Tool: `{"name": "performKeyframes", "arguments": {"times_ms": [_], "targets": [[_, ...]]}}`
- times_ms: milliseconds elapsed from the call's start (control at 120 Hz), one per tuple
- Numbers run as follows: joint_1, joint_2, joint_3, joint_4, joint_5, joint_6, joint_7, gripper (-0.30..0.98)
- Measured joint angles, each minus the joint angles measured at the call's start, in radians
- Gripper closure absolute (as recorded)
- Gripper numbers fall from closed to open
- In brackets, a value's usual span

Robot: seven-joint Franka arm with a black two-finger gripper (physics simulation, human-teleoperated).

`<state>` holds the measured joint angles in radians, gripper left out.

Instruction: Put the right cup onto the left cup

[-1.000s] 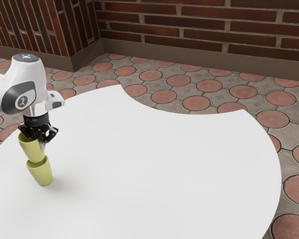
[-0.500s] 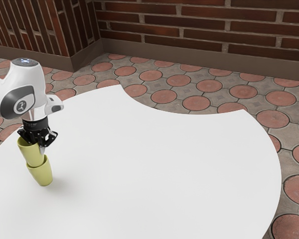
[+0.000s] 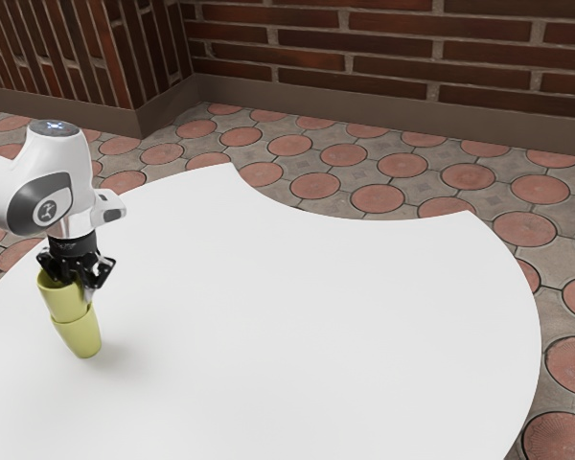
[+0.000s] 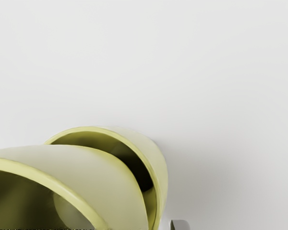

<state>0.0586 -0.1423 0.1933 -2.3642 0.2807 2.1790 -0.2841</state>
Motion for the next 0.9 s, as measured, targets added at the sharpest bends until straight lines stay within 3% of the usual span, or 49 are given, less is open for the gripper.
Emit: {"name": "performKeyframes", "arguments": {"times_ms": [108,233,467,608,767,900], "targets": [[0.0,0.0,0.0,0.0,-0.002,0.002,0.001,0.32],[0.0,-0.006,-0.001,0.002,-0.003,0.0,0.003,0.18],[-0.001,-0.024,-0.011,0.009,-0.004,-0.006,0.005,0.06],[-0.003,-0.035,-0.069,0.078,-0.012,-0.04,0.006,0.03],[-0.004,0.014,-0.151,0.285,-0.065,-0.15,0.009,0.01],[-0.002,0.097,-0.224,0.561,-0.132,-0.291,0.021,0.01]]}}
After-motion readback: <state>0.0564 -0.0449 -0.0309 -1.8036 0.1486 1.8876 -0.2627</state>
